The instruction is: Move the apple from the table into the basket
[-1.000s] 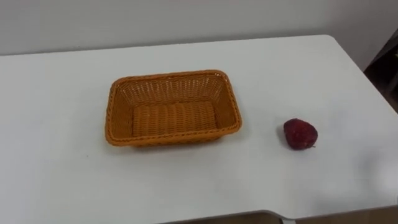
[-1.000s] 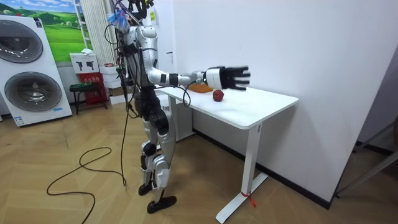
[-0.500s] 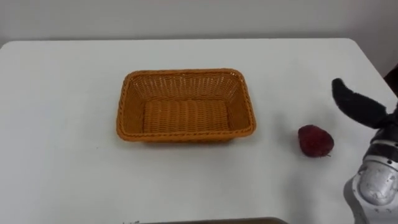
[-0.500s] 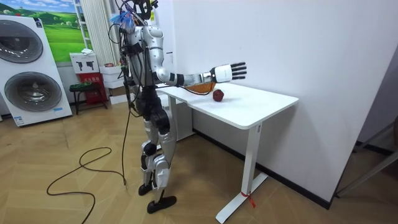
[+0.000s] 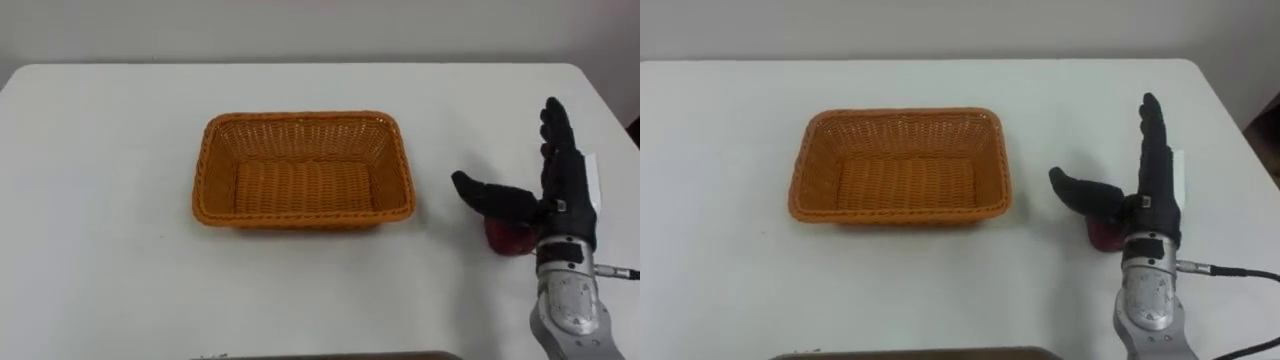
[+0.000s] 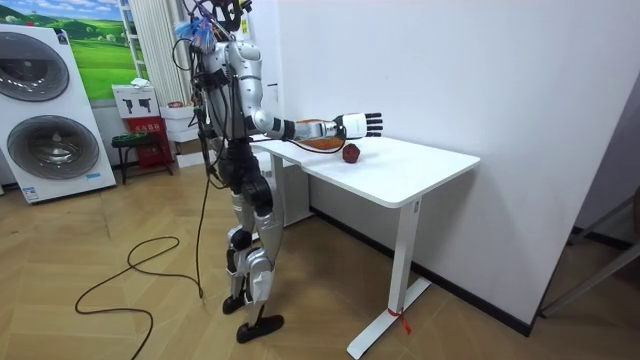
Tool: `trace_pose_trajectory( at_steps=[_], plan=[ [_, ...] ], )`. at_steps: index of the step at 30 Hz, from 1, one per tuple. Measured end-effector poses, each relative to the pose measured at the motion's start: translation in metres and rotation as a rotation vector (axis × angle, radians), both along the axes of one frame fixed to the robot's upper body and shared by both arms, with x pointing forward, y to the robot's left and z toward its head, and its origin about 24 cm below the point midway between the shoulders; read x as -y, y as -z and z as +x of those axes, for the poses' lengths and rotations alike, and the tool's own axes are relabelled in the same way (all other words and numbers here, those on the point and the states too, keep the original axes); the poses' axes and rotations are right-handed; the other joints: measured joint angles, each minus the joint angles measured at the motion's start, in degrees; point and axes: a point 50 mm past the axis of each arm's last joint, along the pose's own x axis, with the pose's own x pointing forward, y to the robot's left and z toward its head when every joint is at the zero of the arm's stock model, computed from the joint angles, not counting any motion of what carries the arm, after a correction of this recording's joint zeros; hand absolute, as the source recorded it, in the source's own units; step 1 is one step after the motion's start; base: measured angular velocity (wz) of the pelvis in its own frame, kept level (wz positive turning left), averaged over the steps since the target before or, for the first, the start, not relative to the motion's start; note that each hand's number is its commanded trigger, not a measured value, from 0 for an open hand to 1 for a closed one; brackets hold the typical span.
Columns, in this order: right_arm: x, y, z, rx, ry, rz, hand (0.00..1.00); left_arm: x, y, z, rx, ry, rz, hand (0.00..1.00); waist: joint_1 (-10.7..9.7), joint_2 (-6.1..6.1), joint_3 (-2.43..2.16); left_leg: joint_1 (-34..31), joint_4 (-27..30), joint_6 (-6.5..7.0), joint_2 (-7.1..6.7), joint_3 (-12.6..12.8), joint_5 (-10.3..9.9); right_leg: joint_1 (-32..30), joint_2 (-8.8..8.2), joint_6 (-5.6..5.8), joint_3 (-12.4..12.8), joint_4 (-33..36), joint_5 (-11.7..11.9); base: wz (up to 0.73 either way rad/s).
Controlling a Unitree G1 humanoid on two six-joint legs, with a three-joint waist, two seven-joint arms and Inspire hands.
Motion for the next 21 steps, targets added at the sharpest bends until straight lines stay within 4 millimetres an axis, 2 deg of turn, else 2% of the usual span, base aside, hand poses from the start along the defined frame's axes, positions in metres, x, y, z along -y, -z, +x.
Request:
trace_pose_trajectory(
  at_steps=[4, 8, 21],
  plan=[
    [-0.004, 0.009, -0.006, -0.044, -0.020, 0.003, 0.00, 0.000, 0.000, -0.001, 0.001, -0.013, -0.002, 0.00, 0.1, -0.16, -0.11, 0.0, 0.3, 0.00, -0.08, -0.5, 0.0, 0.3, -0.06, 0.00, -0.7, 0.0, 0.0, 0.08],
    [-0.005, 0.015, -0.011, -0.073, -0.030, -0.014, 0.00, -0.001, 0.000, -0.003, -0.003, -0.015, 0.003, 0.00, 0.0, -0.69, -0.51, -0.2, 0.5, 0.00, -0.09, -0.8, 0.0, 0.4, -0.08, 0.00, -0.9, 0.0, 0.0, 0.05],
    [-0.004, 0.033, -0.023, -0.114, -0.043, -0.076, 0.00, -0.002, -0.001, 0.002, 0.013, -0.015, 0.026, 0.00, -0.5, -0.70, -0.57, 0.9, 0.5, 0.03, -0.11, -1.1, 0.0, 1.8, -0.10, 0.08, -1.0, -0.1, 0.1, 0.01]
  ],
)
